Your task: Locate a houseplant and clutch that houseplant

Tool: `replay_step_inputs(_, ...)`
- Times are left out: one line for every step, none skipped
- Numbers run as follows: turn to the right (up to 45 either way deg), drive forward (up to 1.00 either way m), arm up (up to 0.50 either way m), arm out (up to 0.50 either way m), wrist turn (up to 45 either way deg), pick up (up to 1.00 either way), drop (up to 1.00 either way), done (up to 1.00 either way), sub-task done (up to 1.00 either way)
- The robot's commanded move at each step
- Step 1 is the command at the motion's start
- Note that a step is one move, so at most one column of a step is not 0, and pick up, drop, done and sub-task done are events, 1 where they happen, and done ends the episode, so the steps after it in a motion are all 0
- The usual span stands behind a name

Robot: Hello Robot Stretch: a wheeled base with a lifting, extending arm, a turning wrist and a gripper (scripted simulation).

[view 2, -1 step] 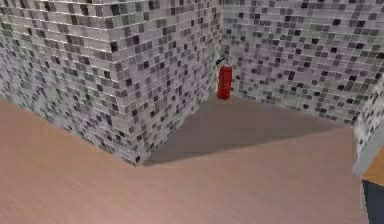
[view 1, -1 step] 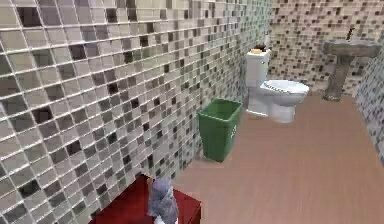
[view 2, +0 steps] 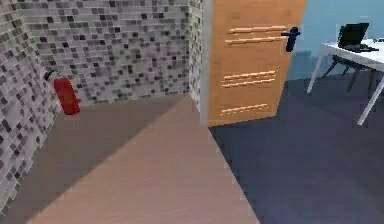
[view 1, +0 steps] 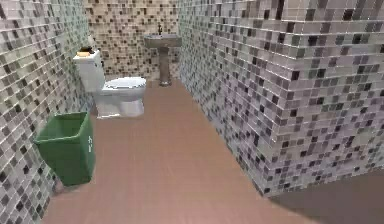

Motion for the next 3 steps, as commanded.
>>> replay_step_inputs(45.0, 0.0, 0.0, 0.0, 0.0, 0.0, 0.0, 0.0, 0.0)
replay_step_inputs(21.0, 0.0, 0.0, 0.0, 0.0, 0.0, 0.0, 0.0, 0.0)
replay_step_inputs(3.0, 0.0, 0.0, 0.0, 0.0, 0.0, 0.0, 0.0, 0.0)
